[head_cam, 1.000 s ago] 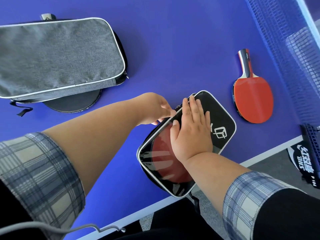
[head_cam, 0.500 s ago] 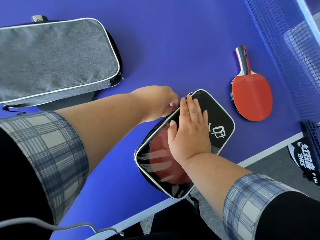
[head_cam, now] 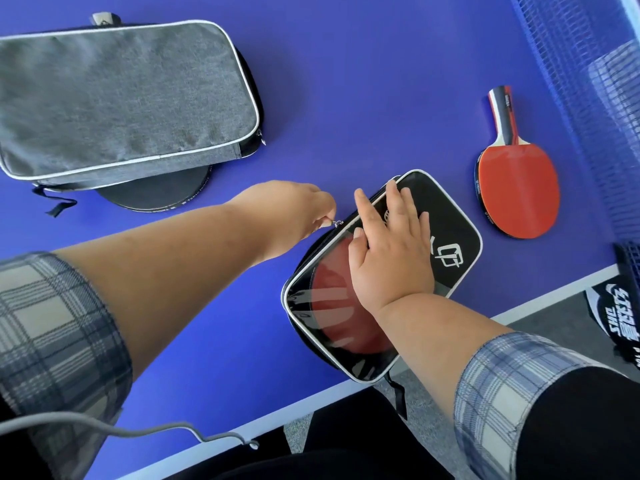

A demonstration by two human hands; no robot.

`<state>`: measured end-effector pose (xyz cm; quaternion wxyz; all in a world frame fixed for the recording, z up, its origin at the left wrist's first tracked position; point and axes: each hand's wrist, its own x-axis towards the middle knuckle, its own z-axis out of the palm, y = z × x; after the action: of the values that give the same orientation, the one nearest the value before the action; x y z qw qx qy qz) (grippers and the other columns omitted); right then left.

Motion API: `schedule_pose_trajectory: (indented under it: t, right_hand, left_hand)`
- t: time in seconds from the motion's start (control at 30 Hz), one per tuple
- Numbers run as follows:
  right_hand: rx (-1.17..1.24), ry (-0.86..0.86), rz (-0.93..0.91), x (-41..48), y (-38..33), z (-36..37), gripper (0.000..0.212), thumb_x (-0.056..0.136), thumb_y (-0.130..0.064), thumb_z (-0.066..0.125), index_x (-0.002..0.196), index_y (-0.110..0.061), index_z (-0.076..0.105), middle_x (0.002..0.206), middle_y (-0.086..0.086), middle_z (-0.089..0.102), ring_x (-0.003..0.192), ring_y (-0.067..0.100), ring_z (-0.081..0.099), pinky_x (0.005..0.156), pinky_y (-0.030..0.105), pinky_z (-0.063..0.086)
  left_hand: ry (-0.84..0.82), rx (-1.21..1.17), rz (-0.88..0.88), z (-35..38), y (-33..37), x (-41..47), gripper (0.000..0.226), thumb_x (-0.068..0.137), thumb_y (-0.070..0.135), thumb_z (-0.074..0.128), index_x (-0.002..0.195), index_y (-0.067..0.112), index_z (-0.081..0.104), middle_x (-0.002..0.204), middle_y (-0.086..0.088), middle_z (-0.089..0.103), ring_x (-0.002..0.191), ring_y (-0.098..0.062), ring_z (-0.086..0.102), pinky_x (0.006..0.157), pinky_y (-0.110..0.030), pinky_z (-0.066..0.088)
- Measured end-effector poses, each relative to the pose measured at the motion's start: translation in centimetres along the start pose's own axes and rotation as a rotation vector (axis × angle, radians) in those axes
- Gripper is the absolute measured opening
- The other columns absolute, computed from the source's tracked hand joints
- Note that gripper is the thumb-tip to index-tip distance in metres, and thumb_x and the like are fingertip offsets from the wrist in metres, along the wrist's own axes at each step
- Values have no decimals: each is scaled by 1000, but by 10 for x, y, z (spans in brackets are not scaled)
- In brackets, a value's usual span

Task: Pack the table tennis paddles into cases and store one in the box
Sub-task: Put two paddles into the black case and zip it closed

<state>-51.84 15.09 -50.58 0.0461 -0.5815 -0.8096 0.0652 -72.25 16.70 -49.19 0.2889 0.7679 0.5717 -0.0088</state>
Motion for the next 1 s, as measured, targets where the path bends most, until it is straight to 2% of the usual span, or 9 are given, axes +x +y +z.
schedule_pose_trajectory:
  t: [0.13, 0.23, 0.43, 0.53, 0.63, 0.83, 0.9, 1.0]
  right_hand:
    - [-17, -54, -6, 1, 0, -3, 52, 99, -54, 31, 148, -38, 41, 164, 9, 23, 152, 30, 12, 121, 58, 13]
    - [-7, -85, 8, 1, 0, -3, 54, 97, -61, 32, 147, -41, 41, 165, 5, 19, 153, 27, 9, 121, 56, 11]
    - [24, -72, 2, 0, 3, -4, 53, 98, -59, 36, 147, -40, 42, 165, 6, 20, 153, 27, 9, 121, 57, 11]
    - [42, -50, 1, 1, 4, -2, 55, 97, -60, 35, 146, -38, 43, 164, 6, 23, 152, 27, 12, 120, 57, 12]
    - [67, -39, 3, 2, 5, 0, 58, 96, -63, 35, 146, -36, 45, 164, 6, 24, 152, 27, 13, 120, 57, 13]
    - [201, -54, 35, 3, 3, -13, 62, 94, -51, 55, 149, -28, 40, 166, 8, 16, 153, 26, 10, 119, 62, 12]
    - [230, -63, -112, -1, 0, -20, 64, 92, -50, 57, 150, -30, 38, 166, 9, 14, 153, 30, 9, 118, 63, 10]
    - [-78, -167, -583, -9, -4, -20, 68, 90, -66, 35, 152, -38, 28, 165, 8, 16, 152, 36, 6, 115, 66, 8]
  left_hand:
    - [69, -24, -45, 13, -2, -10, 15, 99, 25, 48, 100, 39, 54, 94, 13, 55, 78, -17, 57, 63, -38, 52]
    - [100, -45, -89, 25, -7, -26, 13, 100, 28, 46, 100, 39, 53, 94, 14, 55, 79, -17, 57, 59, -34, 48]
    - [142, -127, -215, 45, -5, -66, 13, 102, 36, 42, 100, 39, 54, 93, 16, 52, 81, -16, 56, 61, -35, 49]
    - [159, -159, -318, 54, 3, -87, 16, 102, 40, 39, 104, 36, 55, 97, 15, 52, 84, -16, 56, 67, -38, 51]
    - [213, -213, -432, 67, 15, -103, 15, 102, 40, 41, 101, 35, 55, 97, 14, 52, 81, -15, 54, 68, -35, 48]
    - [312, -275, -613, 65, 35, -103, 16, 101, 39, 42, 100, 29, 55, 95, 8, 55, 73, -20, 56, 64, -36, 49]
    - [352, -292, -665, 59, 34, -98, 18, 101, 38, 42, 99, 27, 55, 92, 5, 59, 63, -17, 55, 56, -34, 46]
    - [372, -335, -707, 54, 31, -97, 20, 100, 42, 43, 102, 26, 55, 89, 4, 60, 65, -19, 56, 57, -33, 44]
